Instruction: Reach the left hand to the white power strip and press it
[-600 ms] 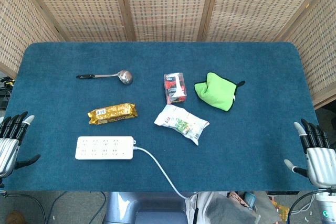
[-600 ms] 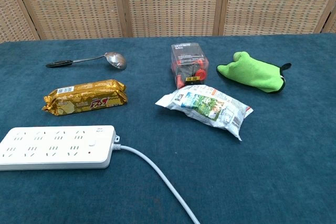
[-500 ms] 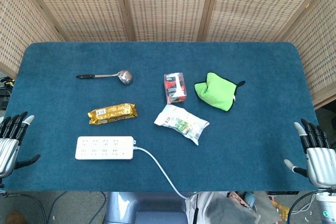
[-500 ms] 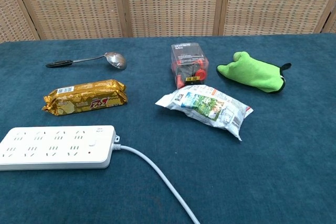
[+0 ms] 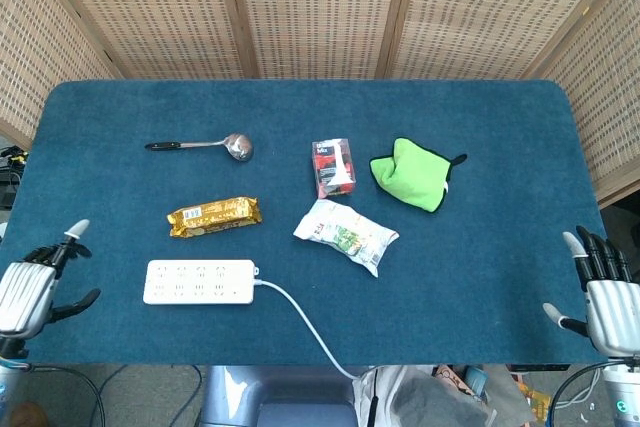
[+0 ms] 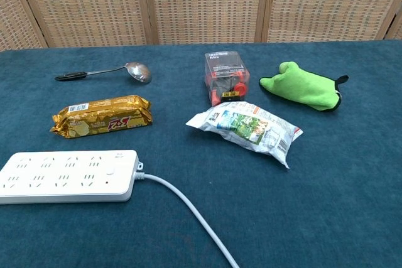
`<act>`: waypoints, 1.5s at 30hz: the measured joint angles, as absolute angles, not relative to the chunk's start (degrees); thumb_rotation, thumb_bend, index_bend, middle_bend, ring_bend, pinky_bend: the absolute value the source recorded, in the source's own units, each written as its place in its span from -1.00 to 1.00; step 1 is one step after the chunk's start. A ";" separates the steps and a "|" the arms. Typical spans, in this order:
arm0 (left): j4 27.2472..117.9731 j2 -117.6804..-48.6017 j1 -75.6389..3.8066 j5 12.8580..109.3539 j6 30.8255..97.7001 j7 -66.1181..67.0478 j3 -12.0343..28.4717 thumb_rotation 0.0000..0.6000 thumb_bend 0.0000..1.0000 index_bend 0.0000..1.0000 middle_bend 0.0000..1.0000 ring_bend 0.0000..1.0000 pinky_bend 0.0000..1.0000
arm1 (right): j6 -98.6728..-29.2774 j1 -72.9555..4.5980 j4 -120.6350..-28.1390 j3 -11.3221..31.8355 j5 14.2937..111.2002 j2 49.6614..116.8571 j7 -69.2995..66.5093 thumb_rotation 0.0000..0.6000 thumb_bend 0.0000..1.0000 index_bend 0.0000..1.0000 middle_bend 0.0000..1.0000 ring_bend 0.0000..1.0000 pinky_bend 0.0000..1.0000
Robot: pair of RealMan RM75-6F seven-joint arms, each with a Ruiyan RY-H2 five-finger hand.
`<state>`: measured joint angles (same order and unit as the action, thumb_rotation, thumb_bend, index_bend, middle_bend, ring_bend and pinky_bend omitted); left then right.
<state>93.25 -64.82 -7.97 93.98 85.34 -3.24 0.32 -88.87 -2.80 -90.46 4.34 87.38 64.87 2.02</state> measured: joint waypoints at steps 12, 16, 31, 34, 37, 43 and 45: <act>105.97 -63.71 -17.97 88.54 61.15 2.28 -2.08 1.00 1.00 -0.77 1.00 1.00 1.00 | -87.76 -3.19 -90.33 4.38 86.90 64.81 1.48 1.00 -1.00 -1.00 -1.00 -1.00 -1.00; 109.19 -65.26 -21.02 80.60 56.49 10.95 -1.11 1.00 1.00 -0.69 1.00 1.00 1.00 | -87.36 -3.26 -90.16 4.47 86.51 64.69 0.91 1.00 -1.00 -1.00 -1.00 -1.00 -1.00; 112.61 -73.81 -30.37 58.18 51.28 27.62 1.24 1.00 1.00 -0.64 1.00 1.00 1.00 | -86.18 -3.49 -89.67 4.66 85.35 64.48 -0.29 1.00 -1.00 -1.00 -1.00 -1.00 -1.00; 113.03 -74.76 -31.59 55.29 52.02 29.90 1.17 1.00 1.00 -0.64 1.00 1.00 1.00 | -86.02 -3.51 -89.63 4.70 85.16 64.42 -0.58 1.00 -1.00 -1.00 -1.00 -1.00 -1.00; 113.38 -75.71 -32.78 52.63 53.01 31.73 0.87 1.00 1.00 -0.64 1.00 1.00 1.00 | -85.85 -3.56 -89.57 4.69 85.11 64.36 -0.73 1.00 -1.00 -1.00 -1.00 -1.00 -1.00; 113.16 -77.31 -34.42 49.40 54.48 33.55 -0.15 1.00 1.00 -0.64 1.00 1.00 1.00 | -85.94 -3.50 -89.56 4.76 85.01 64.21 -1.13 1.00 -1.00 -1.00 -1.00 -1.00 -1.00; 112.97 -77.61 -34.86 48.53 54.85 33.86 -0.56 1.00 1.00 -0.64 1.00 1.00 1.00 | -85.86 -3.51 -89.52 4.75 84.98 64.21 -1.19 1.00 -1.00 -1.00 -1.00 -1.00 -1.00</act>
<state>112.97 -77.61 -34.86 48.53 54.85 33.86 -0.56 -85.86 -3.51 -89.52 4.75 84.98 64.21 -1.19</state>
